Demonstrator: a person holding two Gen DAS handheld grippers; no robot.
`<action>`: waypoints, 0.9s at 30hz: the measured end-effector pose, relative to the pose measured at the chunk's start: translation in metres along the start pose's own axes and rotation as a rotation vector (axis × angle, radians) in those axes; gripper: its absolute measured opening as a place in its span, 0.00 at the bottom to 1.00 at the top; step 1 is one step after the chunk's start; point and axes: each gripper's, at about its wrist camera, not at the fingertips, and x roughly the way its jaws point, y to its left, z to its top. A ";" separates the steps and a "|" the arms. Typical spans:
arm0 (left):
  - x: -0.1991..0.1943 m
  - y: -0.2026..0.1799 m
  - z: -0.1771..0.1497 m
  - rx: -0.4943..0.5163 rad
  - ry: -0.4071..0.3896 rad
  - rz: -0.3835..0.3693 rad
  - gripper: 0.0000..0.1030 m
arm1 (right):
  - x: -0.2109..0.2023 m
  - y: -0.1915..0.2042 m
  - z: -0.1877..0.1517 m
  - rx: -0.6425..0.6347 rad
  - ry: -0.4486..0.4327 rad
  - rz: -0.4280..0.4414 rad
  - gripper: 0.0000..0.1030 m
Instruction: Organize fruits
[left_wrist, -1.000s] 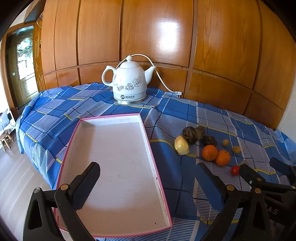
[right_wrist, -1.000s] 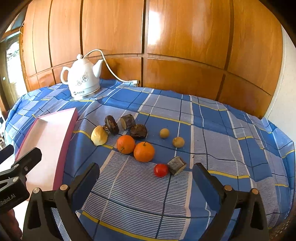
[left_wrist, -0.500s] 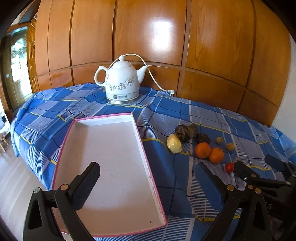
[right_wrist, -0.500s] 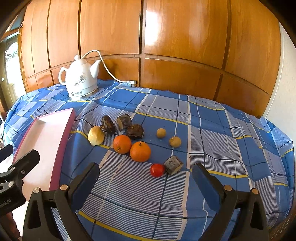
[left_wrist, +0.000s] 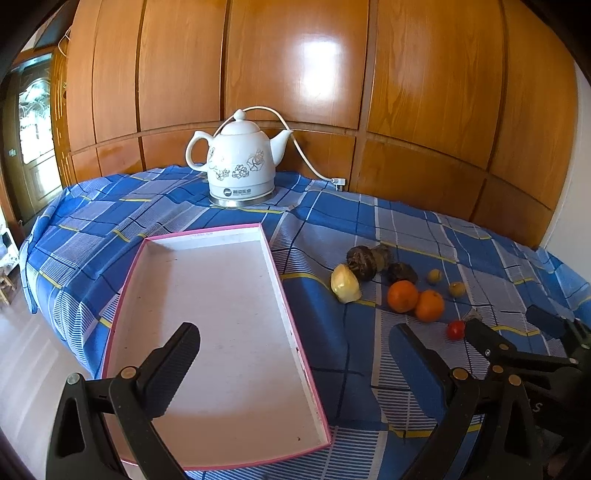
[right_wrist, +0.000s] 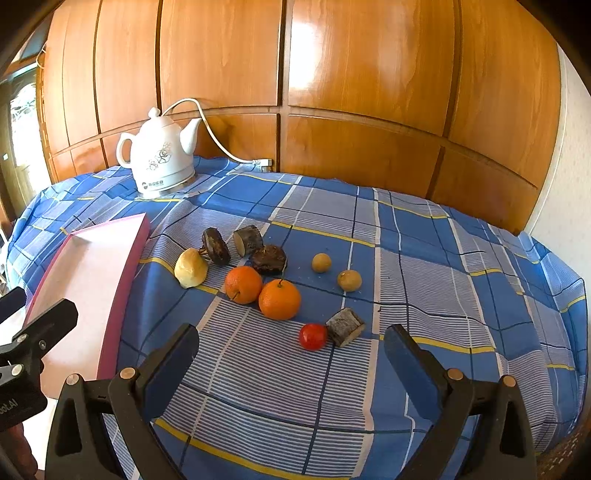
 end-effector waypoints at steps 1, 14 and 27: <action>0.000 0.000 0.000 0.002 0.002 0.003 1.00 | 0.000 0.000 0.000 0.000 0.000 0.000 0.99; 0.001 -0.002 -0.001 0.017 0.005 -0.012 1.00 | 0.000 0.000 0.000 0.002 -0.002 0.001 0.99; 0.013 -0.007 -0.006 0.022 0.078 -0.055 1.00 | 0.009 -0.005 -0.001 0.008 0.024 0.020 0.99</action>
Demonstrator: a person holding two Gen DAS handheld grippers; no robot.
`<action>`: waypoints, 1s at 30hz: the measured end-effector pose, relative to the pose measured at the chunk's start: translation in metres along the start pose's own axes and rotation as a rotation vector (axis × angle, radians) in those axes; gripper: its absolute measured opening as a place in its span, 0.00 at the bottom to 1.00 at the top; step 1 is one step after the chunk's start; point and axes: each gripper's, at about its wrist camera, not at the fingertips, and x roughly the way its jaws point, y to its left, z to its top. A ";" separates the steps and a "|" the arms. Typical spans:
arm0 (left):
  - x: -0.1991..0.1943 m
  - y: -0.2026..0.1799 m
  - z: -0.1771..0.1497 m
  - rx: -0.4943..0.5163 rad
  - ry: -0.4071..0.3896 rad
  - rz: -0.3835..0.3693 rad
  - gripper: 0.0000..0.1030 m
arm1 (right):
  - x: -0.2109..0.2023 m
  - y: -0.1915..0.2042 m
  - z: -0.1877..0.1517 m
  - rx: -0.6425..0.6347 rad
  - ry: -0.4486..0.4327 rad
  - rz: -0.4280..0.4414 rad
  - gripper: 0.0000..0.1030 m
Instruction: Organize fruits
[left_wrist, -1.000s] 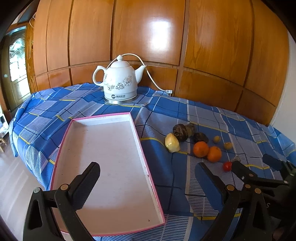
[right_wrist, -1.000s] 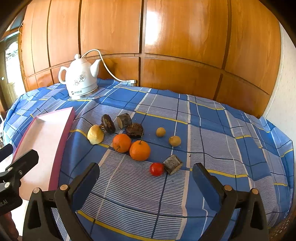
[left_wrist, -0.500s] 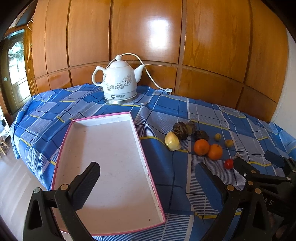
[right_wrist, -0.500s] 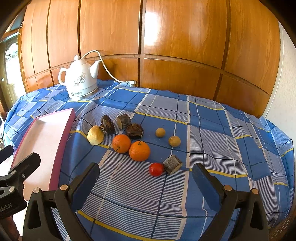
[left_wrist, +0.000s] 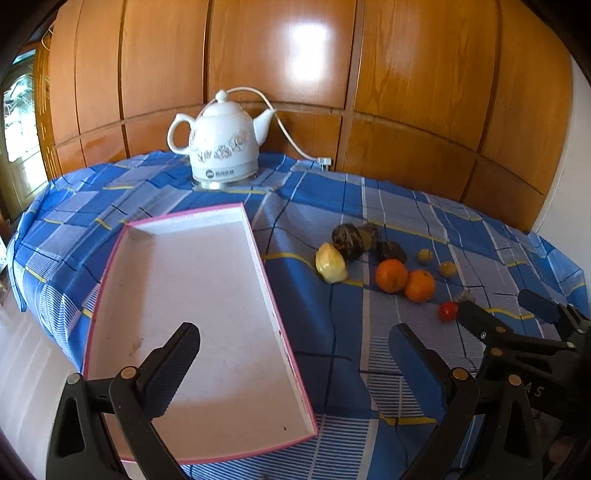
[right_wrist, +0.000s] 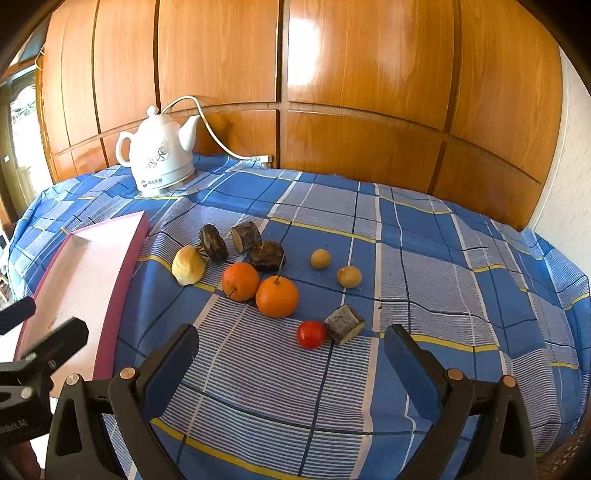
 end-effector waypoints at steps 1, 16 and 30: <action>0.001 0.000 0.000 0.000 0.003 -0.006 1.00 | 0.001 -0.001 0.000 0.001 0.006 0.003 0.99; 0.033 0.000 0.033 0.046 0.148 -0.103 0.66 | 0.035 -0.107 0.059 -0.028 0.081 0.039 0.94; 0.120 -0.041 0.076 0.223 0.290 -0.141 0.43 | 0.066 -0.128 0.052 0.086 0.223 0.161 0.80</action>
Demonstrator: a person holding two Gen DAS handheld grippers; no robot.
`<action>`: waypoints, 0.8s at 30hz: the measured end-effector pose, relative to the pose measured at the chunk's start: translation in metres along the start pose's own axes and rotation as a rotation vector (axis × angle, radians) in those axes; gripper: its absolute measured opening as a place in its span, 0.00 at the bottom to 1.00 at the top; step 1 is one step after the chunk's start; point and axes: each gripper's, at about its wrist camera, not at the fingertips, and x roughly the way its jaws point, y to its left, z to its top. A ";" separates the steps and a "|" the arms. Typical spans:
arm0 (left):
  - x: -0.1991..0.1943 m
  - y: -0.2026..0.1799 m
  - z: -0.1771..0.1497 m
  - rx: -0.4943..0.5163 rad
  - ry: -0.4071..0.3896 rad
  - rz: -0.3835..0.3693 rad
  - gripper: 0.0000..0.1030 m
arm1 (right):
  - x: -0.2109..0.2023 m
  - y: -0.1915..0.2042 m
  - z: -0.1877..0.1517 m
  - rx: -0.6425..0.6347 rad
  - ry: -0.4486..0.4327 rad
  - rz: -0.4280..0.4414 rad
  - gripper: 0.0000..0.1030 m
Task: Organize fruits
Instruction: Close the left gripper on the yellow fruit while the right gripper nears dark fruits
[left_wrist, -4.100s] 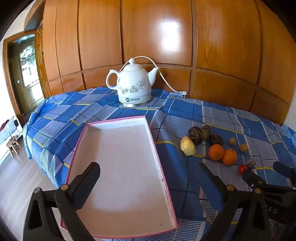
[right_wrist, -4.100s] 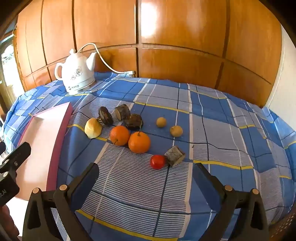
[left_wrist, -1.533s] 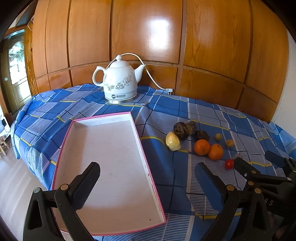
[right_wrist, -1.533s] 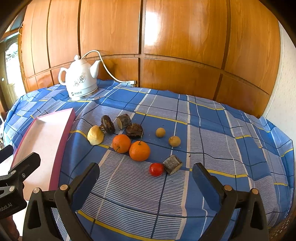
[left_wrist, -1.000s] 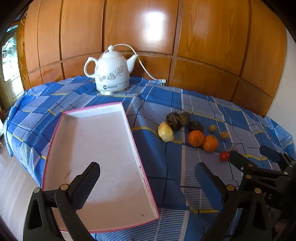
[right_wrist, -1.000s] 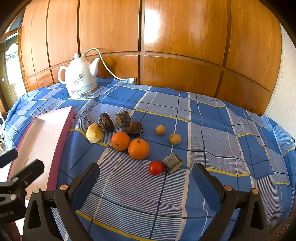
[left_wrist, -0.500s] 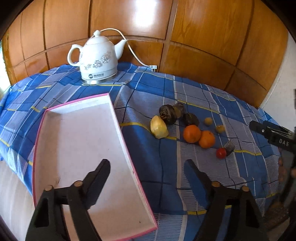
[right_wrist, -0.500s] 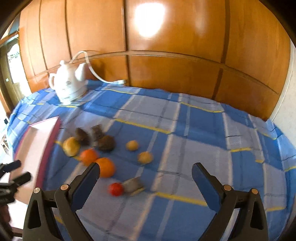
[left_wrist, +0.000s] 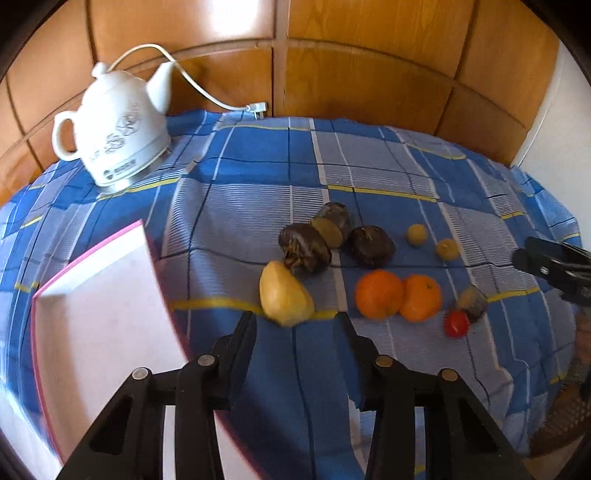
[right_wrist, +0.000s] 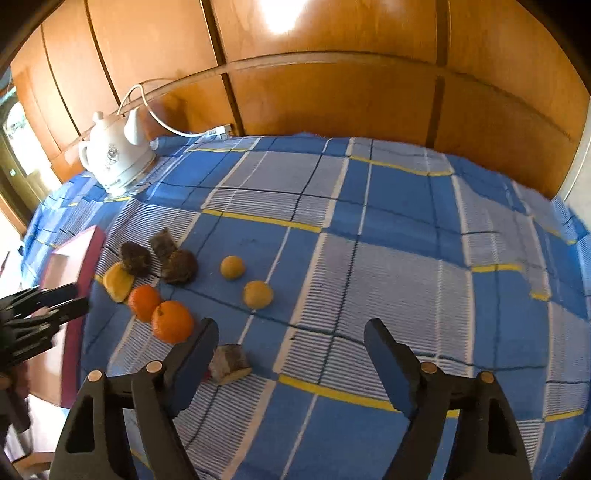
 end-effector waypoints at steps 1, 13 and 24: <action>0.008 0.000 0.005 0.003 0.015 0.002 0.43 | 0.000 -0.001 0.001 0.008 -0.001 0.007 0.80; 0.045 0.015 0.009 -0.039 0.054 0.006 0.37 | 0.004 -0.005 0.002 0.054 0.012 0.044 0.63; -0.019 0.007 -0.037 -0.079 -0.078 -0.061 0.37 | 0.022 0.004 -0.007 0.042 0.103 0.120 0.48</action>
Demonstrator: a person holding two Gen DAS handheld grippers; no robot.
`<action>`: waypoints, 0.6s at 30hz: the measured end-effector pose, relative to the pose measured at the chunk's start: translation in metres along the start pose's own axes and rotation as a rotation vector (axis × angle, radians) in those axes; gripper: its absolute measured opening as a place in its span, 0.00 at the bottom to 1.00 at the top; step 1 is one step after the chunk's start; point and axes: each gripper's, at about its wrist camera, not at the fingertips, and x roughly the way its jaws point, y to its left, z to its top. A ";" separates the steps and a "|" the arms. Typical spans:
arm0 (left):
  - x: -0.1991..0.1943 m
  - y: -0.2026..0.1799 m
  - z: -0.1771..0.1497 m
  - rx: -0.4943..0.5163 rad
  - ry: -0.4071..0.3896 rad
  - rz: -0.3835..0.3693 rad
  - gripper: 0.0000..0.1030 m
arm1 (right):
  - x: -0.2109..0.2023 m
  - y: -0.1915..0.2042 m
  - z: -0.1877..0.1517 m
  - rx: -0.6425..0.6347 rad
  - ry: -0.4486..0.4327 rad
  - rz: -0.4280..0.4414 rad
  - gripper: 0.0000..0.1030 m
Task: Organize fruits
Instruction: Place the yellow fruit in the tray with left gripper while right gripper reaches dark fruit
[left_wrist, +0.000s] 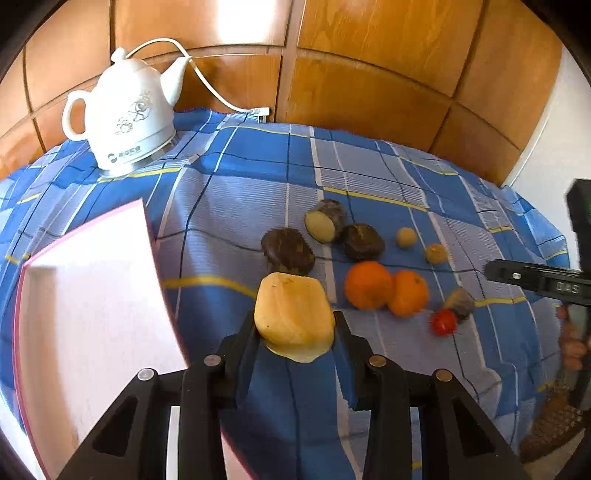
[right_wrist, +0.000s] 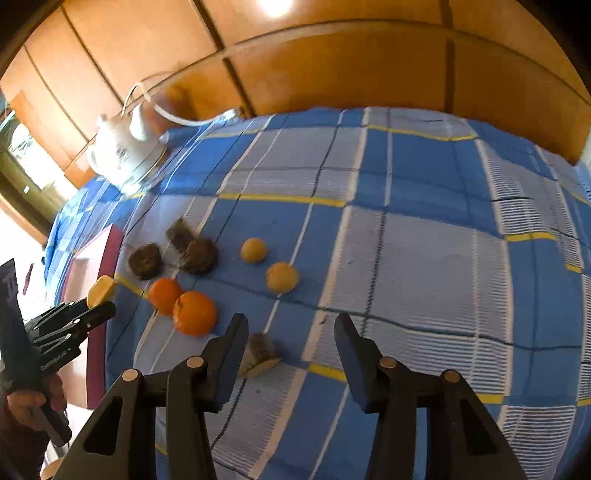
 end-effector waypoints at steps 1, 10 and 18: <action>-0.002 0.000 -0.004 0.000 0.000 -0.003 0.37 | 0.002 0.003 -0.002 -0.008 0.008 0.004 0.48; -0.035 0.005 -0.032 -0.035 -0.043 -0.049 0.37 | 0.009 0.030 -0.013 -0.112 0.005 0.005 0.48; -0.055 0.021 -0.044 -0.086 -0.087 -0.046 0.37 | 0.020 0.063 0.005 -0.141 -0.023 0.041 0.44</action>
